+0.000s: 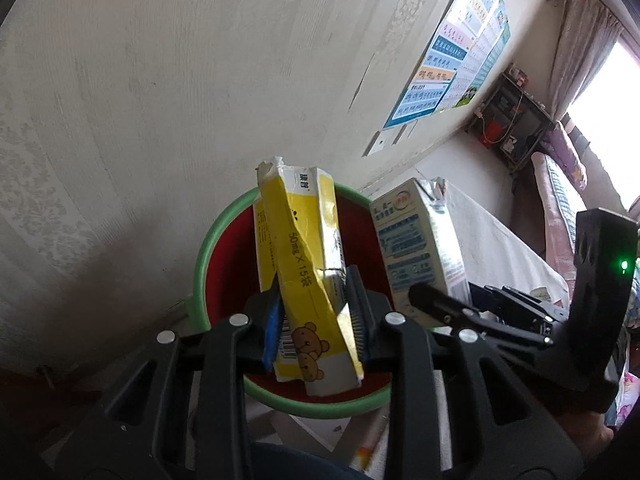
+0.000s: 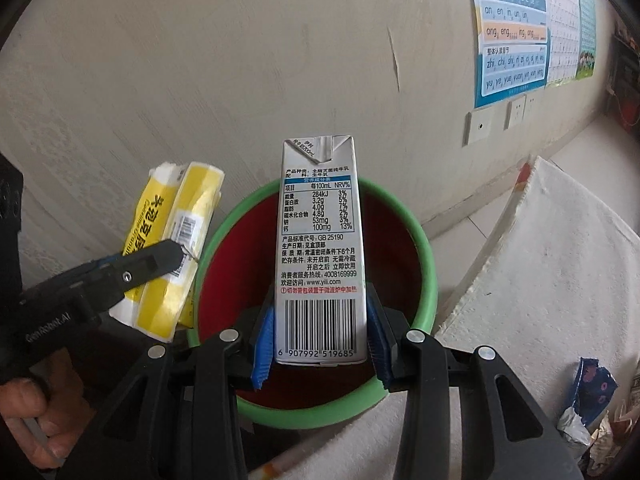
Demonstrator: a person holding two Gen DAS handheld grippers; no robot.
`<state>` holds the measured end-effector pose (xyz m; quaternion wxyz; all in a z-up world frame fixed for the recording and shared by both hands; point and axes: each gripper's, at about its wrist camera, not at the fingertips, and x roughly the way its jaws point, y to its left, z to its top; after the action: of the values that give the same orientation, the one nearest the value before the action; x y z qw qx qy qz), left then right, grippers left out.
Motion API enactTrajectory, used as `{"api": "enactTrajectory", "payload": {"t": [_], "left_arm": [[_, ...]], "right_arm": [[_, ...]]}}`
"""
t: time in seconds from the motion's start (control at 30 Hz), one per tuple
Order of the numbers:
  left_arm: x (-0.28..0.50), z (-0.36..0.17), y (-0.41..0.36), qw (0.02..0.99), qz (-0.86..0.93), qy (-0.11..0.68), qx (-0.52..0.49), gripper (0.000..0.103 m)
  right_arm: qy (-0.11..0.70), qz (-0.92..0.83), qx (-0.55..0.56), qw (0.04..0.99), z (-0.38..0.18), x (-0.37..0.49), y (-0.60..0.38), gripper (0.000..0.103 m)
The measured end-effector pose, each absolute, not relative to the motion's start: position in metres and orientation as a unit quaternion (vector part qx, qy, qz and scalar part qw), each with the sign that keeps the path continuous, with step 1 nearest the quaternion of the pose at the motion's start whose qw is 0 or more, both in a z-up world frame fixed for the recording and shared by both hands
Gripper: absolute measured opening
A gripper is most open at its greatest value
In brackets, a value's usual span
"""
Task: Collect trash
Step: 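Carry the toothpaste box and milk carton over the red bucket with both tools, then open both tools to drop the box and carton into the bucket, then move both tools back over the table of wrappers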
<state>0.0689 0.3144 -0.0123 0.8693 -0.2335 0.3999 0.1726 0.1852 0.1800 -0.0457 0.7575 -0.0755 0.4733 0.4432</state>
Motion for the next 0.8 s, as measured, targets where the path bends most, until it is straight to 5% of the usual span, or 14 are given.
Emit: {"api": "enactTrajectory", "payload": {"t": [0.1, 0.13, 0.17, 0.47, 0.8], "left_arm": [[0.072, -0.015, 0.316, 0.866, 0.174, 0.403, -0.239, 0.03], [0.072, -0.015, 0.317, 0.865, 0.173, 0.403, -0.242, 0.032], [0.072, -0.014, 0.317, 0.864, 0.176, 0.404, -0.243, 0.041], [0.052, 0.001, 0.315, 0.873, 0.199, 0.371, -0.245, 0.097], [0.04, 0.019, 0.27, 0.892, 0.193, 0.358, -0.198, 0.097]], "right_arm": [[0.474, 0.437, -0.088, 0.759, -0.05, 0.184, 0.185, 0.041], [0.471, 0.435, -0.09, 0.762, -0.048, 0.184, 0.186, 0.049], [0.471, 0.435, -0.09, 0.762, -0.048, 0.183, 0.187, 0.061], [0.461, 0.419, -0.094, 0.777, -0.039, 0.177, 0.162, 0.083], [0.468, 0.364, -0.083, 0.801, -0.029, 0.167, 0.098, 0.087]]}}
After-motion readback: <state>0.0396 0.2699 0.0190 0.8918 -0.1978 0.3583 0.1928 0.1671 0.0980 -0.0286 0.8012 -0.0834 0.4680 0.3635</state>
